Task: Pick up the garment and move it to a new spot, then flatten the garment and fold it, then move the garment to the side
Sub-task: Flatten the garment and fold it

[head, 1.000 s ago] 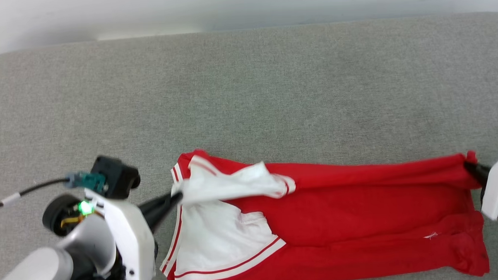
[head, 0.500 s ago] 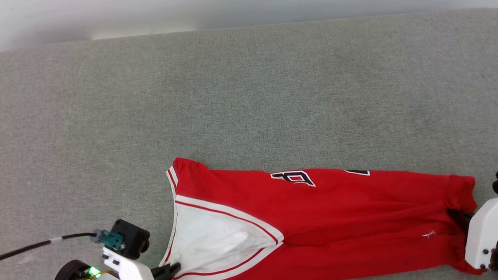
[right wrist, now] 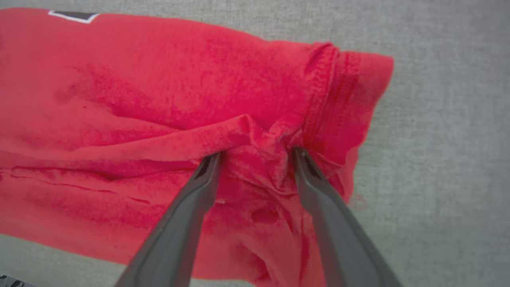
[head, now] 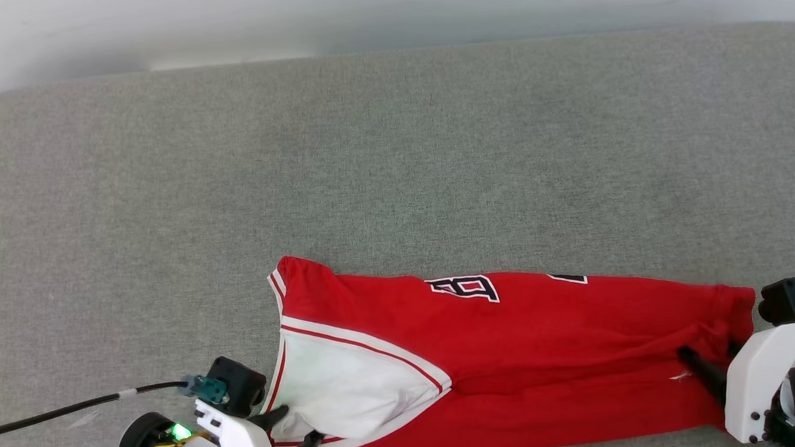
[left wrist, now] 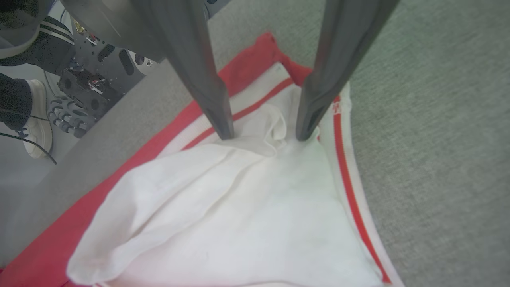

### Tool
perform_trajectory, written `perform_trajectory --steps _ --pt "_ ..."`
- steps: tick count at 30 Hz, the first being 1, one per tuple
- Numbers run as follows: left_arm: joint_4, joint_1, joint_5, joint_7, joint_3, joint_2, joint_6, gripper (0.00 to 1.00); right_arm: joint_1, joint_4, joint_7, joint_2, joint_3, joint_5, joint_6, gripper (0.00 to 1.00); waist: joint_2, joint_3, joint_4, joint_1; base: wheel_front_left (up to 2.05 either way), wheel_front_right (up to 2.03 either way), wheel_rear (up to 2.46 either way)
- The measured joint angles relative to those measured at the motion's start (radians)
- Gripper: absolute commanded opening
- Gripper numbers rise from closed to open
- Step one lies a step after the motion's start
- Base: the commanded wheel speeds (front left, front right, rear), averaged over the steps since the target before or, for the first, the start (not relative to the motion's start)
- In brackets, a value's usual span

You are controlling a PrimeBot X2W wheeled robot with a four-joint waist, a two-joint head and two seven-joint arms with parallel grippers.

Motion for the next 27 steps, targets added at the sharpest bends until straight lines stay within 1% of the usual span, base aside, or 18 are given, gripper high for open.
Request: perform_trajectory --steps 4,7,9,11,14,16,17,19,21,23,25,27 --pt "0.007 -0.002 0.009 -0.079 0.031 -0.014 0.003 1.00 0.001 -0.053 0.009 -0.008 -0.012 0.018 -0.001 1.00 0.0000 -0.028 -0.003 0.0001 0.00 0.00 0.00" --pt "-0.002 -0.004 0.014 -0.177 0.070 -0.041 0.004 1.00 0.001 -0.112 0.015 -0.006 -0.038 0.026 -0.001 1.00 0.0000 -0.052 -0.006 0.0001 0.00 0.00 0.00" --pt "-0.004 -0.013 0.032 -0.248 0.097 -0.044 0.006 1.00 0.001 -0.149 0.026 0.004 -0.062 0.033 -0.001 1.00 0.0000 -0.068 -0.006 0.0001 0.00 0.00 0.00" --pt "0.002 -0.019 0.061 -0.327 0.130 -0.049 0.026 1.00 0.001 -0.186 0.034 0.018 -0.080 0.033 -0.001 1.00 0.0000 -0.081 -0.004 0.0001 0.00 0.00 0.00" --pt "0.009 -0.017 0.098 -0.462 0.176 -0.078 0.063 1.00 0.018 -0.226 0.044 0.033 -0.106 0.019 -0.001 1.00 0.0000 -0.097 0.000 0.0000 0.00 0.00 0.00" --pt "0.016 -0.012 0.148 -0.534 0.185 -0.076 0.080 1.00 0.035 -0.242 0.044 0.048 -0.123 0.016 -0.001 1.00 0.0000 -0.104 0.003 0.0001 0.00 0.00 0.00" --pt "0.025 -0.001 0.157 -0.567 0.196 -0.084 0.099 1.00 0.042 -0.245 0.044 0.057 -0.133 0.014 -0.001 1.00 0.0000 -0.106 0.005 0.0001 0.00 0.00 0.00" --pt "0.035 0.023 0.176 -0.613 0.225 -0.108 0.135 1.00 0.056 -0.250 0.043 0.078 -0.153 0.003 -0.001 1.00 0.0000 -0.108 0.010 0.0000 0.00 0.00 0.00" --pt "0.029 0.035 0.192 -0.635 0.269 -0.142 0.160 1.00 0.073 -0.249 0.032 0.099 -0.174 -0.002 -0.001 1.00 0.0000 -0.108 0.015 0.0001 0.00 0.00 0.00" --pt "0.004 0.056 0.217 -0.639 0.325 -0.189 0.170 1.00 0.091 -0.242 0.024 0.122 -0.198 -0.002 -0.001 1.00 0.0000 -0.104 0.023 0.0001 0.00 0.00 0.00" --pt "-0.047 0.073 0.278 -0.640 0.405 -0.240 0.173 1.00 0.107 -0.230 0.013 0.139 -0.225 -0.009 -0.001 1.00 0.0000 -0.100 0.030 0.0001 0.00 0.00 0.00" --pt "-0.090 0.102 0.339 -0.641 0.482 -0.296 0.161 1.00 0.119 -0.209 0.002 0.158 -0.255 -0.012 -0.001 1.00 0.0000 -0.094 0.037 0.0001 0.00 0.00 0.00"
